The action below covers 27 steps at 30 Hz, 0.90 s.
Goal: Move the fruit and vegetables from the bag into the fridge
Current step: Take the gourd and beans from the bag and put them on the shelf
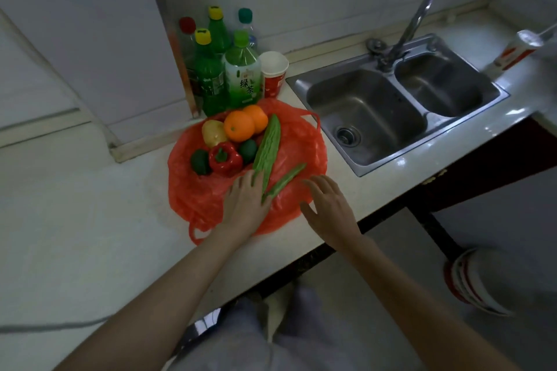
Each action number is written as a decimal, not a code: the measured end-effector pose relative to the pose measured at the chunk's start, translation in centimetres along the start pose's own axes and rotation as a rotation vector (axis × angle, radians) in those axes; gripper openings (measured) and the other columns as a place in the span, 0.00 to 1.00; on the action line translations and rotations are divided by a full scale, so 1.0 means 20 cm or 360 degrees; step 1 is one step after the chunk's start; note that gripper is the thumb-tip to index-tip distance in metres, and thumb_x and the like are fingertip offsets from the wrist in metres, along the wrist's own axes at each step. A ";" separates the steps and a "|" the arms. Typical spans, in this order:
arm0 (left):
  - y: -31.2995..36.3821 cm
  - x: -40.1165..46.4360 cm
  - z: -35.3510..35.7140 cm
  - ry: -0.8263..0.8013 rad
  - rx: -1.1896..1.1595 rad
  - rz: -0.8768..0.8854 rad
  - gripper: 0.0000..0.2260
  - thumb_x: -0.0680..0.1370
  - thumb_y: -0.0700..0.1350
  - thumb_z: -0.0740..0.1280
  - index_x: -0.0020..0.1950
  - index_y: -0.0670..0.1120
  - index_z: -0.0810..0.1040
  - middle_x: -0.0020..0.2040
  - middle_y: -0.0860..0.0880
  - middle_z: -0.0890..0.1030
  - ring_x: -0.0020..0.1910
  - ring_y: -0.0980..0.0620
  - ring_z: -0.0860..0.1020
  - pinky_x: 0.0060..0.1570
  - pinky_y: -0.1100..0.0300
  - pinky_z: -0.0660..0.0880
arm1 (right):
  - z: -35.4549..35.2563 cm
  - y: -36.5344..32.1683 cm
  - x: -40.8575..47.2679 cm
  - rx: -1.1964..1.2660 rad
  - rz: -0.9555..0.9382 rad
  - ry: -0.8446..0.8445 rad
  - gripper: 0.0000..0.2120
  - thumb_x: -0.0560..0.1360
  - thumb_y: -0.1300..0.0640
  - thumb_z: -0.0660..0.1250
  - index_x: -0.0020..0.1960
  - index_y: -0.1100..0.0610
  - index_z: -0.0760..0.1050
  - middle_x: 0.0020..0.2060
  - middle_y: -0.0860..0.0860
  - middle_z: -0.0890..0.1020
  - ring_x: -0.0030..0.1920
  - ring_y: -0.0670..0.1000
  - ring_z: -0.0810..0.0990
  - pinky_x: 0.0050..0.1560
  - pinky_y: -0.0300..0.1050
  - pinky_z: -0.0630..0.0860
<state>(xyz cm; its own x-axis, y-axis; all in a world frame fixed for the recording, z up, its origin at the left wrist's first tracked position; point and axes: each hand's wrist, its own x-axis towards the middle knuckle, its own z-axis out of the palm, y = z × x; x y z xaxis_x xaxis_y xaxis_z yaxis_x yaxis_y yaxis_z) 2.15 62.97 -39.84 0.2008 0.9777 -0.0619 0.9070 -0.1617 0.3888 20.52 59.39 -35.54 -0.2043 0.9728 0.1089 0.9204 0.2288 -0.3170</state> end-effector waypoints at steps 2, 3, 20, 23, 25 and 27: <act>0.00 0.07 0.04 -0.0023 0.0001 -0.0068 0.26 0.77 0.55 0.61 0.72 0.45 0.63 0.70 0.44 0.65 0.66 0.42 0.66 0.60 0.48 0.71 | 0.02 0.07 0.05 0.0018 -0.0028 -0.0043 0.19 0.72 0.59 0.69 0.62 0.60 0.74 0.58 0.58 0.78 0.62 0.60 0.73 0.62 0.54 0.72; 0.01 0.09 0.06 -0.0029 0.0002 -0.0114 0.27 0.77 0.54 0.62 0.72 0.45 0.62 0.71 0.44 0.64 0.66 0.42 0.66 0.59 0.48 0.71 | 0.03 0.10 0.07 0.0024 -0.0045 -0.0066 0.19 0.72 0.58 0.69 0.62 0.60 0.74 0.58 0.57 0.78 0.62 0.60 0.73 0.62 0.54 0.71; 0.19 0.26 0.23 0.0431 -0.0404 -0.0702 0.34 0.68 0.39 0.72 0.72 0.47 0.65 0.64 0.44 0.73 0.60 0.42 0.73 0.55 0.49 0.75 | 0.12 0.52 0.50 0.0279 -0.0478 -0.0357 0.17 0.71 0.63 0.67 0.60 0.63 0.75 0.56 0.57 0.79 0.62 0.59 0.73 0.66 0.50 0.69; 0.24 0.21 0.20 0.0547 -0.0453 -0.0700 0.34 0.69 0.40 0.73 0.72 0.49 0.65 0.65 0.46 0.73 0.62 0.45 0.73 0.56 0.51 0.75 | 0.12 0.54 0.54 0.0358 -0.0594 -0.0361 0.14 0.71 0.65 0.68 0.56 0.62 0.77 0.52 0.55 0.80 0.57 0.57 0.76 0.60 0.46 0.72; 0.26 0.17 0.17 0.0607 -0.0463 -0.0694 0.33 0.69 0.42 0.72 0.72 0.50 0.65 0.65 0.47 0.72 0.61 0.46 0.74 0.53 0.52 0.77 | 0.13 0.53 0.56 0.0377 -0.0692 -0.0402 0.13 0.70 0.65 0.68 0.55 0.61 0.78 0.50 0.54 0.80 0.55 0.56 0.77 0.57 0.46 0.73; 0.28 0.13 0.12 0.0661 -0.0439 -0.0703 0.33 0.69 0.42 0.72 0.72 0.51 0.65 0.64 0.48 0.73 0.59 0.47 0.75 0.51 0.52 0.77 | 0.16 0.52 0.58 0.0376 -0.0762 -0.0461 0.13 0.70 0.65 0.68 0.55 0.60 0.78 0.49 0.54 0.81 0.54 0.57 0.77 0.55 0.48 0.75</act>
<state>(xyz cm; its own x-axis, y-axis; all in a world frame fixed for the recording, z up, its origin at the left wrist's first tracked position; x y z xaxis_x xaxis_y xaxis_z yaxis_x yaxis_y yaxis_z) 8.70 64.29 -40.10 -0.3776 0.9234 0.0686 0.7322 0.2524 0.6326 26.69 73.28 -40.64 -0.6903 0.7224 0.0405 0.6119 0.6127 -0.5002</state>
